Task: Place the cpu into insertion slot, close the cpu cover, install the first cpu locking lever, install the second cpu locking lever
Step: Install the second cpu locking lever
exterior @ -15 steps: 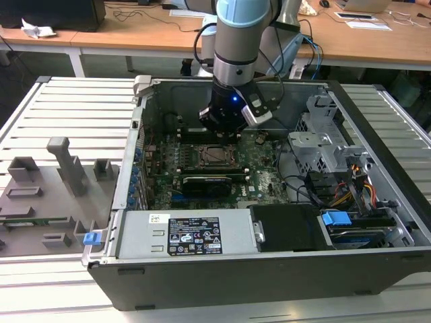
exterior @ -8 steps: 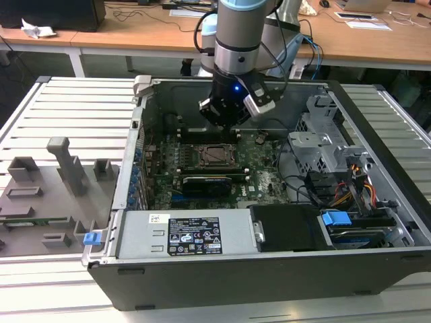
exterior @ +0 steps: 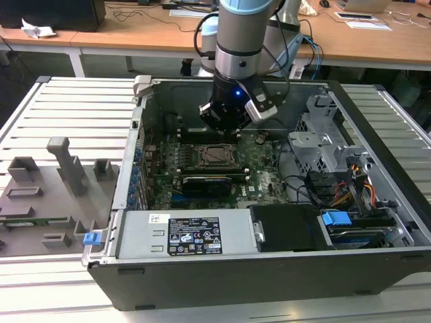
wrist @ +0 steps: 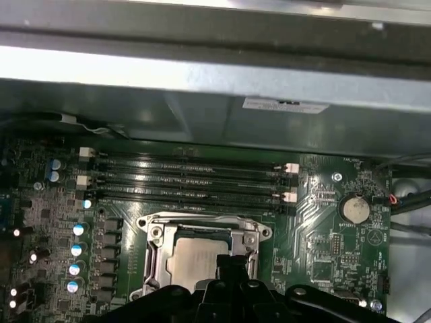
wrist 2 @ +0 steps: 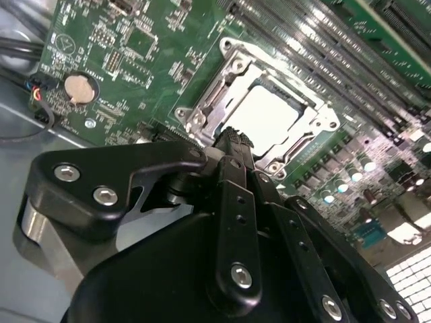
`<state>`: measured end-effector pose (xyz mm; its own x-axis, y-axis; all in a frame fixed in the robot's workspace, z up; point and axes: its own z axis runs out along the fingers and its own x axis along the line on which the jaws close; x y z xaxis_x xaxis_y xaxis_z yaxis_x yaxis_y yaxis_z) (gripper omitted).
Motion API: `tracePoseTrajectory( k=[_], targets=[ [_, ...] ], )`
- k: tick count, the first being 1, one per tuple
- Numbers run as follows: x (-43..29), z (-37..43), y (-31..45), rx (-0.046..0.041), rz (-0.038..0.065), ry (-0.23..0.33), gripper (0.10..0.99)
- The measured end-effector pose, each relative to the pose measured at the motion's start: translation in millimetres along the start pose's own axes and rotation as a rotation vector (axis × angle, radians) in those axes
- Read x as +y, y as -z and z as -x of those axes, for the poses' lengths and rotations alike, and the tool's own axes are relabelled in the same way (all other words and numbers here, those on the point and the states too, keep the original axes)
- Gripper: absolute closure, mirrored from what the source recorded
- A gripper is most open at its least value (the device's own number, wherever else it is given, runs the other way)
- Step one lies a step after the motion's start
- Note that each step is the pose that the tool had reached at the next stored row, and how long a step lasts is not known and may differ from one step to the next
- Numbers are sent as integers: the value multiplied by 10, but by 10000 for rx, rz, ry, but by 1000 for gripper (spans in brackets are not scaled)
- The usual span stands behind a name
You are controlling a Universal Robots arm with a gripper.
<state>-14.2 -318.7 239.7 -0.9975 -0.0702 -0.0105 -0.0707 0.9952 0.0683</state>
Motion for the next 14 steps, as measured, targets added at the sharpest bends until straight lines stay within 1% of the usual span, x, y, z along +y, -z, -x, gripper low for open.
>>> tracePoseTrajectory(
  k=[5, 10, 14],
  targets=[
    [-97, -7, 6, 0, -1, 1, 980],
    [-102, -7, 40, 0, -1, 0, 980],
    [-124, -8, 43, 0, 4, 1, 980]
  ],
)
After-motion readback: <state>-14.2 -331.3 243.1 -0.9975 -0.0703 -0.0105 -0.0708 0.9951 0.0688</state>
